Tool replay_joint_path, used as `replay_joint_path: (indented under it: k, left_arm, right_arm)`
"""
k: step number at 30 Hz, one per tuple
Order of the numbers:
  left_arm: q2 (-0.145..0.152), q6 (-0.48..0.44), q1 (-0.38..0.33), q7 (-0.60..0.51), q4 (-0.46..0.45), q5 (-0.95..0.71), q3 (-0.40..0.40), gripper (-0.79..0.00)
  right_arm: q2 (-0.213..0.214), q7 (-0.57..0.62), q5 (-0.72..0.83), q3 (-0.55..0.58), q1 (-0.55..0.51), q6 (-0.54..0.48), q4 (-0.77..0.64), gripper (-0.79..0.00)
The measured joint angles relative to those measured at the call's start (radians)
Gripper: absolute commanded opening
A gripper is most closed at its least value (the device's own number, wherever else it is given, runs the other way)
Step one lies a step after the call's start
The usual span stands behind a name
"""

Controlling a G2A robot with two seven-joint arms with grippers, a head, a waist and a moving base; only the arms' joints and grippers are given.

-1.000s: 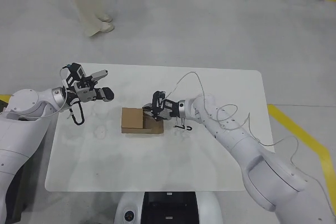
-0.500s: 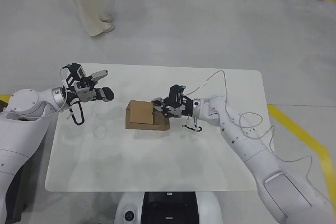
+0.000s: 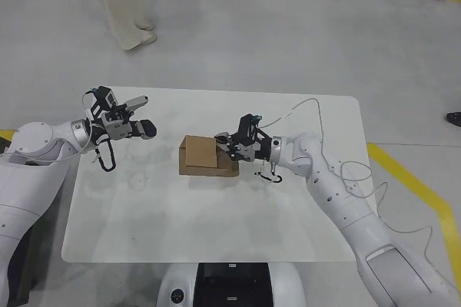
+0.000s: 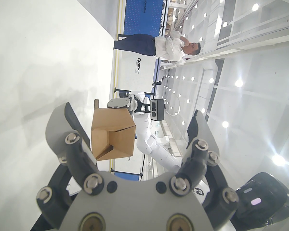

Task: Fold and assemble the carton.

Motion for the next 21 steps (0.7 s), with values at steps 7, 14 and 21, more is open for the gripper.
replay_joint_path:
  k: [7, 14, 21]
  left_arm:
    - [-0.006, -0.237, 0.024, 0.03, -0.03, 0.154, -0.024, 0.0]
    - [-0.023, -0.555, 0.027, 0.092, 0.034, 0.384, -0.018, 0.0]
    - [-0.031, -0.742, 0.036, 0.24, 0.045, 0.712, -0.034, 0.0]
  right_arm:
    - [0.0, 0.103, 0.122, 0.02, 0.023, 0.008, 0.043, -0.785]
    - [0.008, 0.244, 0.261, 0.048, 0.076, -0.037, 0.103, -0.785]
    - [0.01, 0.395, 0.393, 0.032, 0.118, -0.054, 0.151, -0.785]
